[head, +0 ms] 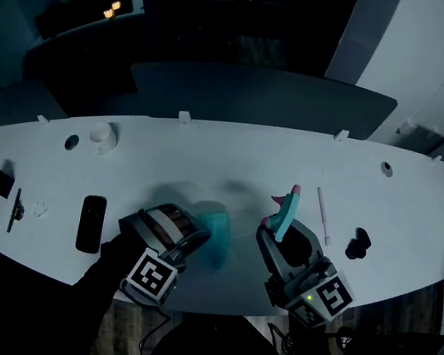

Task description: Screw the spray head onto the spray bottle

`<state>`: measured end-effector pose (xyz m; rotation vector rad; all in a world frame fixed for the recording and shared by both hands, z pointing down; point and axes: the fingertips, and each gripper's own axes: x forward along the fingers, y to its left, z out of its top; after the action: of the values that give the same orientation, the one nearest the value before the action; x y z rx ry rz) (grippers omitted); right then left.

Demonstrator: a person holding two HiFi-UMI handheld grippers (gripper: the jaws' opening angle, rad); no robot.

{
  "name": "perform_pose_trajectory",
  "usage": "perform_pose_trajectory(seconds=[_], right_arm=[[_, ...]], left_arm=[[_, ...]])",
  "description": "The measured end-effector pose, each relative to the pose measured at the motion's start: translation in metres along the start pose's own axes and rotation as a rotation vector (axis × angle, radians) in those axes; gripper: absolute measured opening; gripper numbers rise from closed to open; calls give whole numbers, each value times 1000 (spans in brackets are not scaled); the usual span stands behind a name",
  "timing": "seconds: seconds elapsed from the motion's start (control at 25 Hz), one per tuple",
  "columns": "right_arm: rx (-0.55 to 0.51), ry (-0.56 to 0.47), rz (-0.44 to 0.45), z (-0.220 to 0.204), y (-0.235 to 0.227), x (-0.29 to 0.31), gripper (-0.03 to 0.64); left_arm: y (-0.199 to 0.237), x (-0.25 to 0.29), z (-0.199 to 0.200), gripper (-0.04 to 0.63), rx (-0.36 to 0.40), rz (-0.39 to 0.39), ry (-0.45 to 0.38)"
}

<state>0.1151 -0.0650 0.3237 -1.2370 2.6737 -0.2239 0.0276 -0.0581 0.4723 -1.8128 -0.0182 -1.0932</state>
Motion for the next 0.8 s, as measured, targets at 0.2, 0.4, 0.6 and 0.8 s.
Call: perform_pose_trajectory(seconds=[0.2, 0.4, 0.6, 0.8], right_arm=[[9, 8, -8, -3, -3, 1, 123], [9, 17, -15, -5, -6, 0, 123], [11, 22, -13, -5, -8, 0, 123], [18, 31, 3, -8, -7, 2, 123]], left_arm=[[8, 8, 17, 3, -53, -59, -84], [37, 8, 9, 3, 242, 169, -40], [30, 11, 18, 3, 444, 143, -104], [27, 6, 25, 3, 564, 199, -148]])
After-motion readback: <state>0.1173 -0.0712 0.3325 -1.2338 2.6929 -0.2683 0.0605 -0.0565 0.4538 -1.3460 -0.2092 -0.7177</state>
